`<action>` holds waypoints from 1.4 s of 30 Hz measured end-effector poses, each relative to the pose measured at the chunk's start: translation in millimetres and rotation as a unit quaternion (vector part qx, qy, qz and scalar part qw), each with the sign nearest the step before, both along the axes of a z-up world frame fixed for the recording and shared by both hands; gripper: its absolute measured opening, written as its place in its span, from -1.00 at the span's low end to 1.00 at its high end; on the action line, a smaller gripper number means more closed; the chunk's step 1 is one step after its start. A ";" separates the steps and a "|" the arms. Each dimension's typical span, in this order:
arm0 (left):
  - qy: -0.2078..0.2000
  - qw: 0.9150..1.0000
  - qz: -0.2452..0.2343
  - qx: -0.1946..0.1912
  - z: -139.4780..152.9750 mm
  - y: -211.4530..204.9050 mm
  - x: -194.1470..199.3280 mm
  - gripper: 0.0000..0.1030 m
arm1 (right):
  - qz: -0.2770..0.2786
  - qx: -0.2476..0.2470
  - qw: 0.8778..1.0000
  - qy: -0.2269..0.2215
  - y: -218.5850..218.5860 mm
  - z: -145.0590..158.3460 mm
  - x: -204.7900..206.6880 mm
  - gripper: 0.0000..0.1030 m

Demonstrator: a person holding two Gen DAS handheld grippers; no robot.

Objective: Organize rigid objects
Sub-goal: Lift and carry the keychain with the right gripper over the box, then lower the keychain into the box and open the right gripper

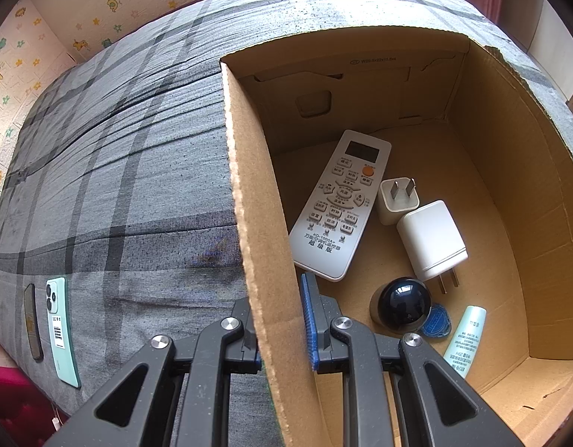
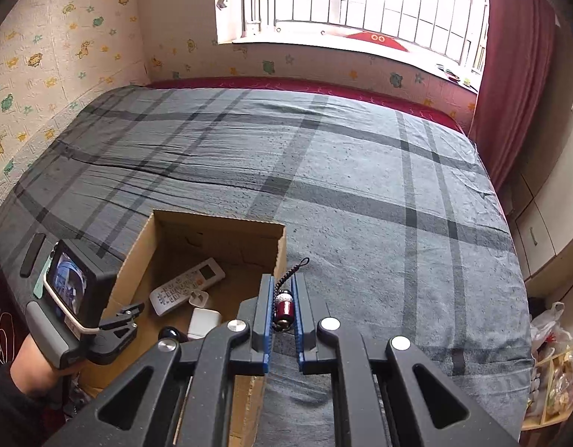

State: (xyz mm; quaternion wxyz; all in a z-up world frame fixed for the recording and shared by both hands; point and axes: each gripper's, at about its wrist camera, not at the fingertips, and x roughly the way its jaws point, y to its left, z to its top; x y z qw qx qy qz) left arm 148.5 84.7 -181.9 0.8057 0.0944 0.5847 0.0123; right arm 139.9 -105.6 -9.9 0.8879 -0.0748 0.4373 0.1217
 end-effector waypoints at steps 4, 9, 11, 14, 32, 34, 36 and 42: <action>0.000 1.000 0.001 -0.003 -0.2 1.3 -0.1 -0.62 | 0.020 0.003 1.000 -0.002 21.7 2.4 3.8 -0.85; 0.000 1.000 0.000 -0.004 -0.2 2.0 -0.1 -0.62 | 0.041 0.004 0.999 0.010 46.9 -7.1 8.2 -0.86; 0.000 1.000 0.000 -0.004 -0.2 1.9 -0.2 -0.62 | 0.048 0.003 0.999 0.016 55.2 -12.6 9.1 -0.85; 0.000 1.000 0.000 -0.005 -1.3 2.9 -0.5 -0.62 | 0.058 -0.002 0.998 0.025 67.7 -23.3 10.5 -0.86; -0.002 1.000 0.001 -0.012 -0.6 3.6 -0.4 -0.62 | 0.079 -0.035 0.991 0.103 112.2 -100.0 20.7 -0.85; -0.002 1.000 0.001 -0.013 -0.6 3.9 -0.2 -0.62 | 0.079 -0.038 0.990 0.109 115.7 -106.9 22.2 -0.85; -0.002 1.000 0.001 -0.013 -0.5 3.6 0.0 -0.62 | 0.079 -0.040 0.990 0.114 118.2 -112.7 23.2 -0.85; -0.002 1.000 0.001 -0.015 -0.7 5.5 -0.8 -0.62 | 0.076 -0.047 0.987 0.132 124.6 -130.0 28.2 -0.85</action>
